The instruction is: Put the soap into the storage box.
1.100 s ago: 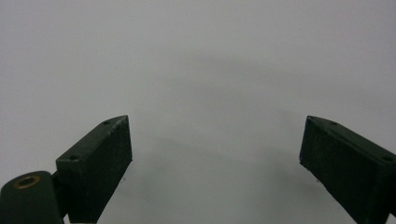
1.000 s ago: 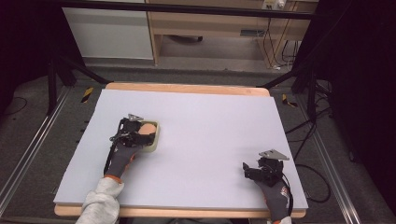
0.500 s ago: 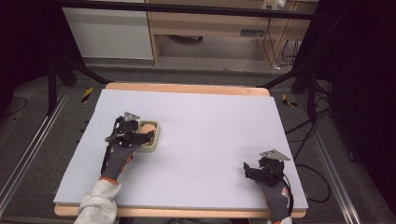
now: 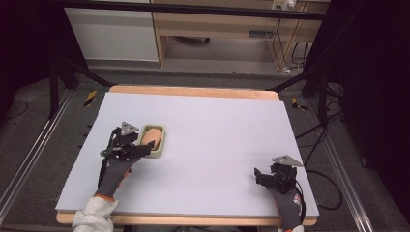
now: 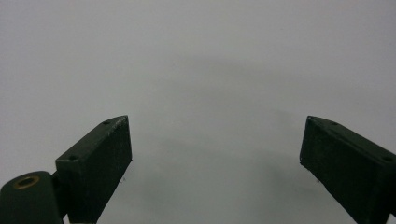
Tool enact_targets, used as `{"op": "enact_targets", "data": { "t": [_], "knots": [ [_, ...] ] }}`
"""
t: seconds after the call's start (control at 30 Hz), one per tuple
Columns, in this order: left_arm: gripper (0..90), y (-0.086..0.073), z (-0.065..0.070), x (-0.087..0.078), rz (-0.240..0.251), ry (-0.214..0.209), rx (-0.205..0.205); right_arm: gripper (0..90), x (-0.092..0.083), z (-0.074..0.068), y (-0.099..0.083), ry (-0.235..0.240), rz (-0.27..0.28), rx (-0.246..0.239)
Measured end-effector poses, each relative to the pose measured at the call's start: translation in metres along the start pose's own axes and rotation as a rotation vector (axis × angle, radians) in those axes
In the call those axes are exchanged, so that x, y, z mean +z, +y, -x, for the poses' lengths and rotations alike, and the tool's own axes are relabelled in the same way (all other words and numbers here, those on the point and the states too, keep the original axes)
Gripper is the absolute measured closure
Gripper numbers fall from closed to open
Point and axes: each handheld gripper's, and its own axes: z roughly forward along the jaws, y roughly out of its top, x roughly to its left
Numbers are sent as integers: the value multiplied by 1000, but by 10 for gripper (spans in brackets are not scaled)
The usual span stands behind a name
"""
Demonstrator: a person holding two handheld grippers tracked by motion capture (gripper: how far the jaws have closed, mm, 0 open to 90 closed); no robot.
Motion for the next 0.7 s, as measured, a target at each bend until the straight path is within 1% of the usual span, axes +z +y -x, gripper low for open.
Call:
{"op": "enact_targets", "data": {
  "t": [0.07,0.17,0.2,0.27,0.37,0.4,0.43,0.47,0.5,0.53,0.57,0.63,0.7],
  "knots": [
    [281,-5,0,-5,12,5,0,94,0,1,0,-3,1,8],
    [280,-11,-2,-11,31,15,-1,93,-1,2,-1,-10,-1,5],
    [276,-11,-2,-11,31,15,-1,93,-1,2,-1,-10,-1,5],
    [276,-18,-2,-16,42,25,2,92,-1,3,-1,-14,-1,7],
    [261,-26,-2,-21,41,30,16,91,-1,3,-1,-16,-1,6],
    [259,-26,-2,-21,41,30,16,91,-1,3,-1,-16,-1,6],
    [258,-31,-3,-24,41,33,14,91,-1,3,-1,-18,-4,15],
    [258,-31,-3,-24,41,33,14,91,-1,3,-1,-18,-4,15],
    [258,-37,-5,-26,36,38,18,90,-1,4,-2,-18,-3,12],
    [255,-37,-5,-26,36,38,18,90,-1,4,-2,-18,-3,12],
    [253,-43,-7,-27,30,37,13,89,-2,5,-2,-20,-3,11],
    [251,-46,-7,-28,32,41,8,89,-2,5,-2,-20,-4,12],
    [250,-55,-11,-30,21,42,3,87,-2,7,-2,-22,-5,16]
  ]
}}
